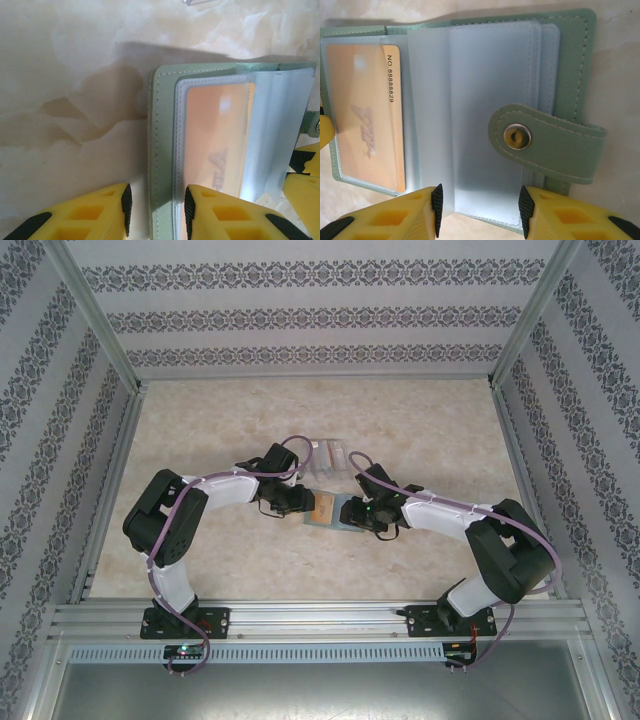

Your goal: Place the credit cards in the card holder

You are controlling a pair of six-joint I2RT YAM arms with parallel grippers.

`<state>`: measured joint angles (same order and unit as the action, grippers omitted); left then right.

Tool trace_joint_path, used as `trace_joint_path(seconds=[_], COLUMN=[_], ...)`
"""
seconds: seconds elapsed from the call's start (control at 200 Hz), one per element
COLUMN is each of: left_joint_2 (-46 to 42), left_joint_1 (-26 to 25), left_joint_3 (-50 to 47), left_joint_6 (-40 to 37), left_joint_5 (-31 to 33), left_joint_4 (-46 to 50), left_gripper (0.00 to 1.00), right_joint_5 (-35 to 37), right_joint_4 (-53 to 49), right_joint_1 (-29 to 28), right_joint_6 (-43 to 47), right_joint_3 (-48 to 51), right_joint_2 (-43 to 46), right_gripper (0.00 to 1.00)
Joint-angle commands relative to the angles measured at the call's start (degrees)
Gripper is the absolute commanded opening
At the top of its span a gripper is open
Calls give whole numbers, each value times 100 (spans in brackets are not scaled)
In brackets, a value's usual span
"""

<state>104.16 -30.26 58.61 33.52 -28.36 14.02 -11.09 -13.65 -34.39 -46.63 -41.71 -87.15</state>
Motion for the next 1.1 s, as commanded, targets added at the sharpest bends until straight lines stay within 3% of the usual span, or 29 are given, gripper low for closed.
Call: trace_joint_path(seconds=[0.0, 0.29, 1.094], left_joint_2=[43, 111, 96], left_joint_1=[19, 19, 17], left_joint_3=[-73, -91, -264], left_joint_6=[71, 95, 258], left_joint_5=[-63, -98, -189], left_joint_4=[-144, -200, -545], left_gripper=[36, 36, 35], right_joint_5=[267, 324, -779], right_joint_4=[-324, -193, 1519], right_joint_1=[-78, -152, -353], right_joint_6=[-117, -61, 320], right_joint_3=[21, 32, -561], right_joint_2=[51, -32, -1001], right_gripper=[46, 36, 41])
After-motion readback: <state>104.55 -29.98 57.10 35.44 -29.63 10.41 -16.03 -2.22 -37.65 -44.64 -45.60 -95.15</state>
